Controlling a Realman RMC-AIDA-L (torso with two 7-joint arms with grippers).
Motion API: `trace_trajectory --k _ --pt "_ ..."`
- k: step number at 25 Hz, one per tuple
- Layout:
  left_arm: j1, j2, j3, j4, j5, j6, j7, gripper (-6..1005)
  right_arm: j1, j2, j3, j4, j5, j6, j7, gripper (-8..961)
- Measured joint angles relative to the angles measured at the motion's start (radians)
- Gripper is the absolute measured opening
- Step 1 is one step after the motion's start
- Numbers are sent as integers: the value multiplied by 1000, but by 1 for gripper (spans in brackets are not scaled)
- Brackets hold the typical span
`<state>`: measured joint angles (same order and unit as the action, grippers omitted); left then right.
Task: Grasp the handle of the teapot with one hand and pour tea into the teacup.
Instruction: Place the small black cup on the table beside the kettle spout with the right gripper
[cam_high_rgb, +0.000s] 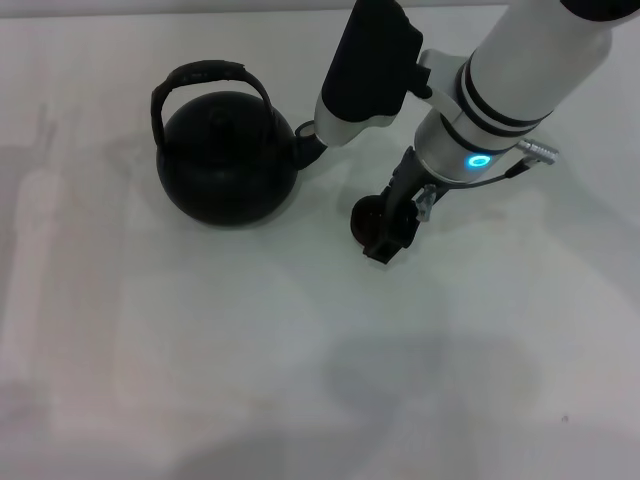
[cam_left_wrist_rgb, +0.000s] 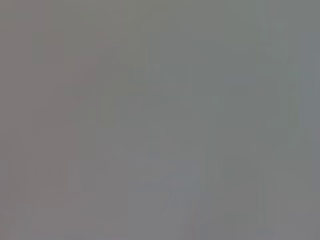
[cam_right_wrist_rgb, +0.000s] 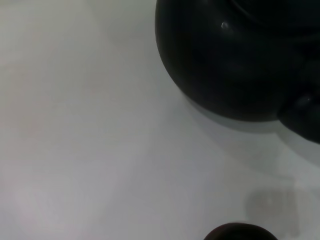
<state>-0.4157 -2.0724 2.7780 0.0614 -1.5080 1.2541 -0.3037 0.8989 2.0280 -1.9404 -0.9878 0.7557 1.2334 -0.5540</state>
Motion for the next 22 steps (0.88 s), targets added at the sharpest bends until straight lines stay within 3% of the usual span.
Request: trace_trajectory --k 22 --pt "0 2 0 0 2 -1 -1 874 -6 0 -41 22 2 -28 -8 733"
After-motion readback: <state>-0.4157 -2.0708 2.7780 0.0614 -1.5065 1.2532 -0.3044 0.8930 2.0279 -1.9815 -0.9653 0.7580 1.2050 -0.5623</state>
